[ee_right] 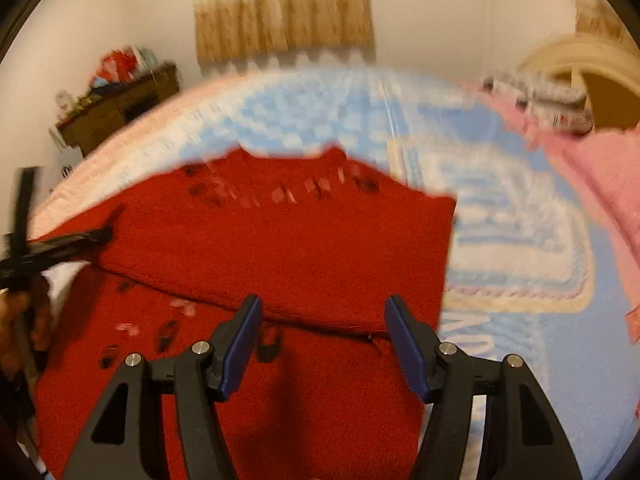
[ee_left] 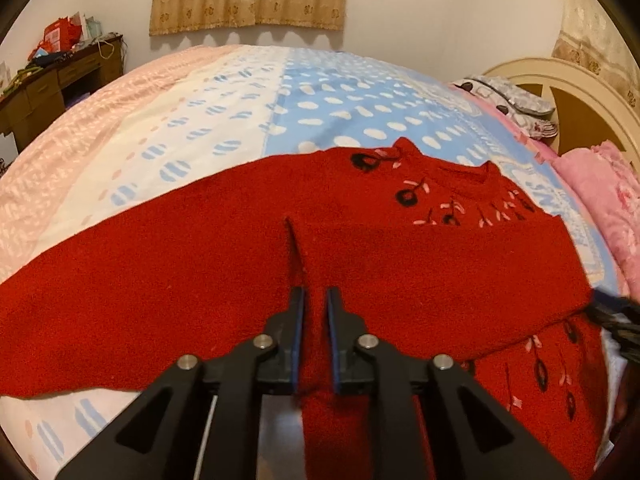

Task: Fold small clothes

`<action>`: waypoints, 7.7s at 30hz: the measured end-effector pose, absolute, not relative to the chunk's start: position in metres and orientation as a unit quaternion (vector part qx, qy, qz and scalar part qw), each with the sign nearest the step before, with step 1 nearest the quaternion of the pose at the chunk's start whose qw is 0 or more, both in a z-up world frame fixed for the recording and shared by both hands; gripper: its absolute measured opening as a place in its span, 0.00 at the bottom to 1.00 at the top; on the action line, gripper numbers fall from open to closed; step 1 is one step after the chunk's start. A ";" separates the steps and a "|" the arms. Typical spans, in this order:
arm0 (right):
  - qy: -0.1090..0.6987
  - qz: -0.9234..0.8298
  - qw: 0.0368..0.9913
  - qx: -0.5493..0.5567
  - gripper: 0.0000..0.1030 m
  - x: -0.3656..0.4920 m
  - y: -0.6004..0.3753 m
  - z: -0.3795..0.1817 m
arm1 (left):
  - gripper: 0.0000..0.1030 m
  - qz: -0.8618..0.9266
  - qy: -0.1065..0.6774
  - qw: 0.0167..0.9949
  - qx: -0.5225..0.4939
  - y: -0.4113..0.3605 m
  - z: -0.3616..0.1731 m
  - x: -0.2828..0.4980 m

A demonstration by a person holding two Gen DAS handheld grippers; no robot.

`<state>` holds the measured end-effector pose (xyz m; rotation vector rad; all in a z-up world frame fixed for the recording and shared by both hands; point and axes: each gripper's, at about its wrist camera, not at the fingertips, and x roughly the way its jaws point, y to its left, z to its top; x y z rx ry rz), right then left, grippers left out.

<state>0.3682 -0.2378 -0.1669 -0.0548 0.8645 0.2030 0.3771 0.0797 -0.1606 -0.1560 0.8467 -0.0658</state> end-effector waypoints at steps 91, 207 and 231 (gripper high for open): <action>0.403 0.131 0.904 -0.061 0.87 0.287 -0.188 -0.142 | 0.11 0.087 0.302 0.939 -0.139 0.220 0.010 0.293; 0.429 0.080 0.899 -0.035 0.88 0.379 -0.231 -0.196 | 0.88 0.036 0.417 0.908 0.024 0.058 -0.164 0.368; 0.419 0.071 0.905 -0.031 0.89 0.333 -0.230 -0.181 | 0.88 0.000 0.415 0.909 0.029 0.049 -0.158 0.311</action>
